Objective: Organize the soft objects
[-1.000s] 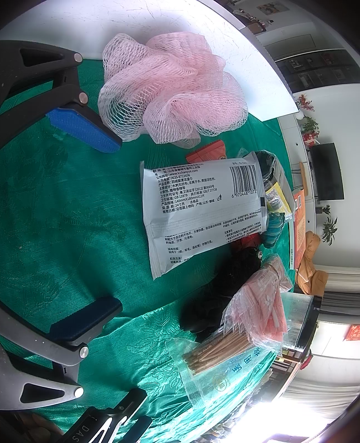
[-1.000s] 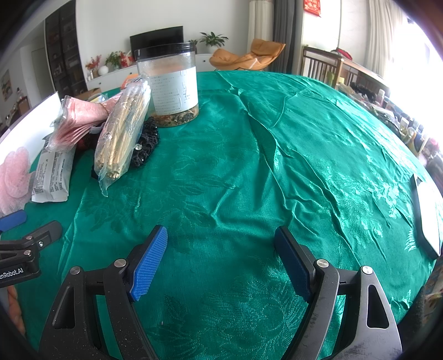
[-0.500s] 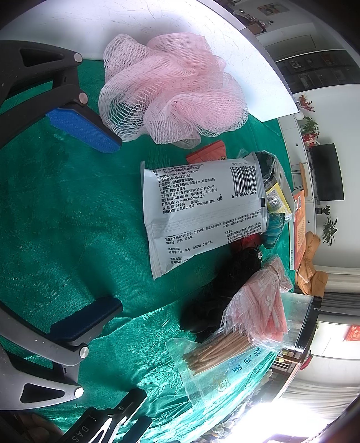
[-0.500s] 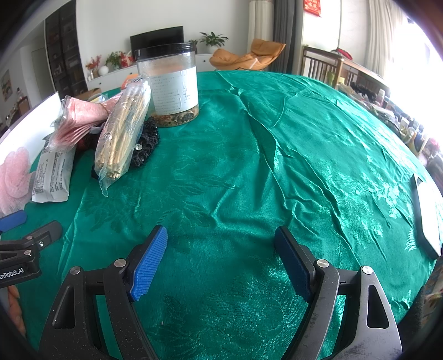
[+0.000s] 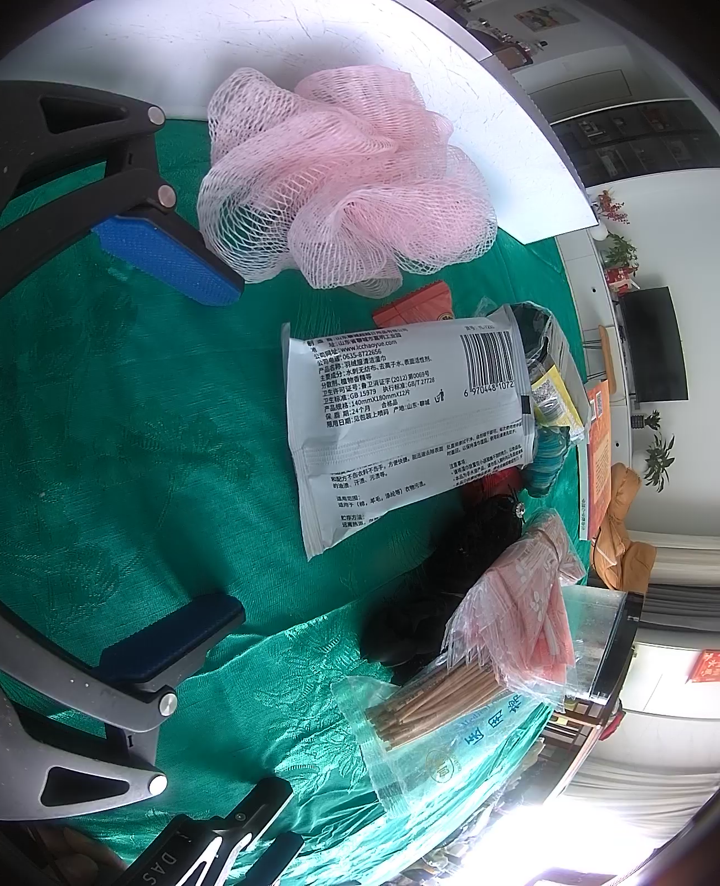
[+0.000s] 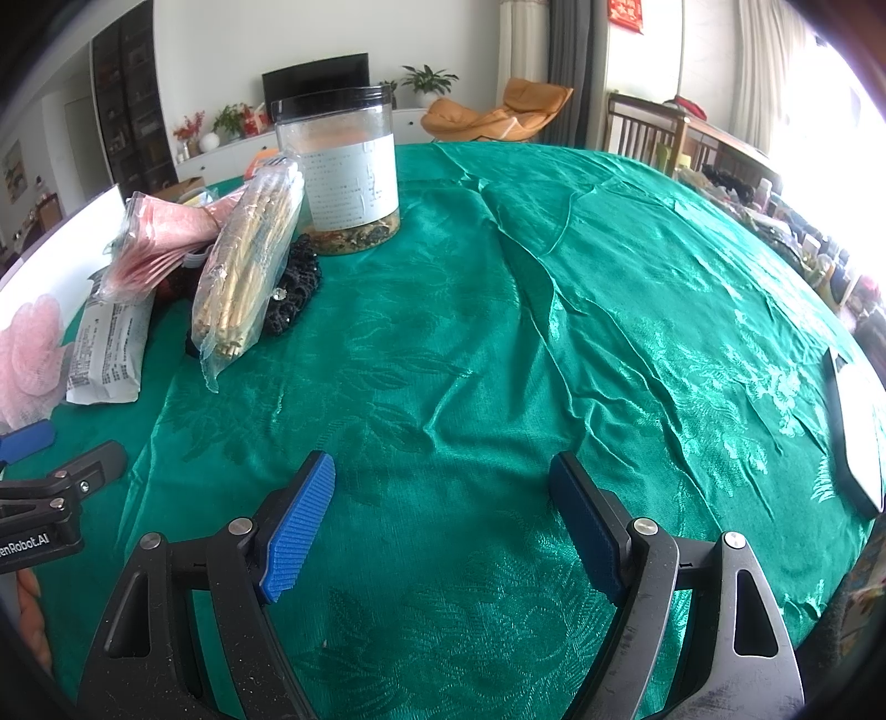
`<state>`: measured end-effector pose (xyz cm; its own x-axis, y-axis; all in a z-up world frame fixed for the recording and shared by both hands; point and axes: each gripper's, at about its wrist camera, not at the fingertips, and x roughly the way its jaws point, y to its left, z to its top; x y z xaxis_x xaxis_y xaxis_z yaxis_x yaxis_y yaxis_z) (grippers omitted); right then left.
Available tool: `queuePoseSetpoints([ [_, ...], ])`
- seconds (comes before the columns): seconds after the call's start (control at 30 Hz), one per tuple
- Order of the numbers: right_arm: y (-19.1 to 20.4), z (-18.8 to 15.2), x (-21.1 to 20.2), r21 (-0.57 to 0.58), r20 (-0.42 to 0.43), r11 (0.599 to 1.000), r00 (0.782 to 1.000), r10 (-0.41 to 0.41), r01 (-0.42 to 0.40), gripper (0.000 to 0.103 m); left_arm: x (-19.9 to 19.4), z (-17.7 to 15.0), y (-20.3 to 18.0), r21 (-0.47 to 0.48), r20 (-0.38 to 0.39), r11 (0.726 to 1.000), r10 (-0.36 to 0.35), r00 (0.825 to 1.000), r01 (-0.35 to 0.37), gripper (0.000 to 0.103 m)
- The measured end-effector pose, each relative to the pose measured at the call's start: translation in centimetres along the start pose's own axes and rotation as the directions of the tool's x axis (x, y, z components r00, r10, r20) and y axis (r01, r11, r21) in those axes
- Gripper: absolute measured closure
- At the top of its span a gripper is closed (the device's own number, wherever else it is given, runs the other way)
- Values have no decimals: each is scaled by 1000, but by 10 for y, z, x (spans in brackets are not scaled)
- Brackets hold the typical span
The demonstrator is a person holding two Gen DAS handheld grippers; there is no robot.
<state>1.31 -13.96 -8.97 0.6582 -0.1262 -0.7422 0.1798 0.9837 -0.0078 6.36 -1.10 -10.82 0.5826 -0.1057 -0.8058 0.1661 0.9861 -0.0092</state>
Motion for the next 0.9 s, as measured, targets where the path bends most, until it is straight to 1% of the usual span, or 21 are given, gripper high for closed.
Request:
queuePoseSetpoints([
  [0.53,0,0,1,0,1,1000,1000,0,0,21,-1,-1,1,8,-5,1000,-8,1000,8,0],
  [0.6,0,0,0,0,1,1000,1000,1,-1,21,-3,-2,4,23,-32,999,-22,999,22,0],
  [0.67,1,0,0,-1,0,1000,1000,2,-2,20,-5,-2,14,30,-75,999,-34,997,36,0],
  [0.7,2,0,0,-2,0,1000,1000,3,-3,20,-7,-2,19,18,-83,999,-48,995,50,0],
  [0.77,3,1,1,-4,-1,1000,1000,6,-6,20,-14,3,32,-36,-53,995,-98,994,97,0],
  [0.83,4,1,2,-5,-2,1000,1000,7,-7,19,-18,15,42,-84,-22,991,-104,994,102,0],
  [0.9,5,2,3,-9,-4,1000,1000,9,-9,18,-15,32,47,-115,-16,988,-104,994,101,0],
])
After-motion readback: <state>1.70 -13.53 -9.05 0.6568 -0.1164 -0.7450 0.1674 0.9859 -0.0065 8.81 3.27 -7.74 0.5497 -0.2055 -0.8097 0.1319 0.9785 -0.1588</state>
